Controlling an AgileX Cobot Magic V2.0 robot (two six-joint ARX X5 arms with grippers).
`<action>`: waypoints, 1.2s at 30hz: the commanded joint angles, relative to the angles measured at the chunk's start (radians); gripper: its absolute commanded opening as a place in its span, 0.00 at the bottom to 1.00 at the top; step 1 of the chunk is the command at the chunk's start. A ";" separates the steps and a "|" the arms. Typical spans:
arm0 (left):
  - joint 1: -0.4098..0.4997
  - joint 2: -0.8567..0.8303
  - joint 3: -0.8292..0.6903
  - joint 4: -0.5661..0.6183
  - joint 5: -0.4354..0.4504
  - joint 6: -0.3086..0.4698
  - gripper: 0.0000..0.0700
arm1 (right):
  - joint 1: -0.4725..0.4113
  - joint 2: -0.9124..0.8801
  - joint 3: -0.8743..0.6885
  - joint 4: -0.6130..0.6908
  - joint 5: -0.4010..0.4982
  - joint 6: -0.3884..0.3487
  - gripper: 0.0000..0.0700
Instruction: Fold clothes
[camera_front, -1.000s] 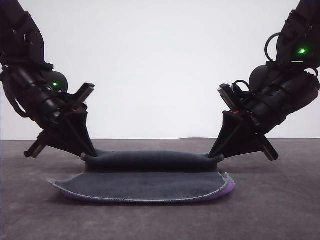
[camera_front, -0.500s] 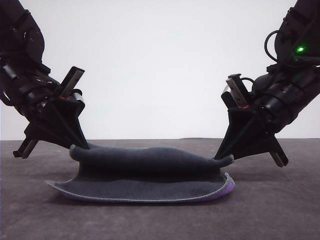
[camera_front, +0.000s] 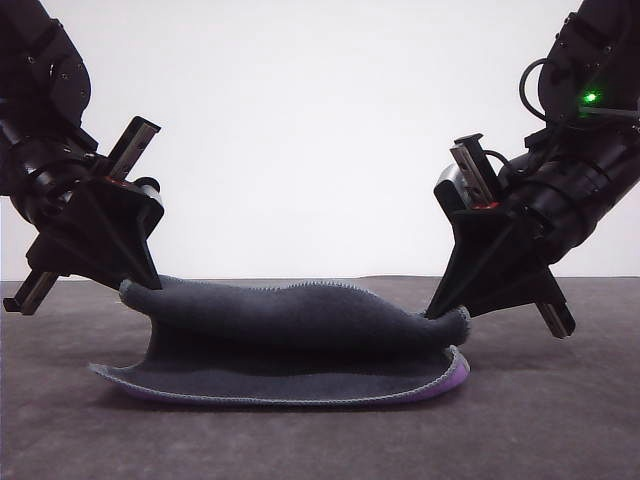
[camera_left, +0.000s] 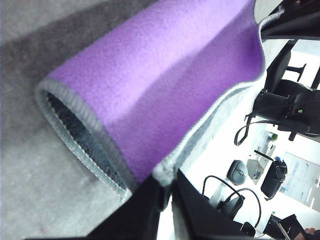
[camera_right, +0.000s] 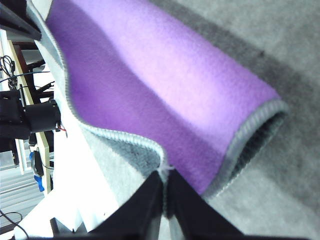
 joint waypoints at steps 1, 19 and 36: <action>-0.006 0.007 0.018 -0.007 0.002 0.022 0.13 | 0.004 0.007 0.021 -0.007 -0.004 -0.021 0.13; -0.014 -0.014 0.019 -0.020 0.009 0.027 0.57 | 0.000 -0.042 0.021 -0.040 -0.001 -0.041 0.64; 0.000 -0.425 0.019 0.211 -0.512 -0.222 0.57 | -0.022 -0.636 0.022 -0.011 0.388 0.063 0.64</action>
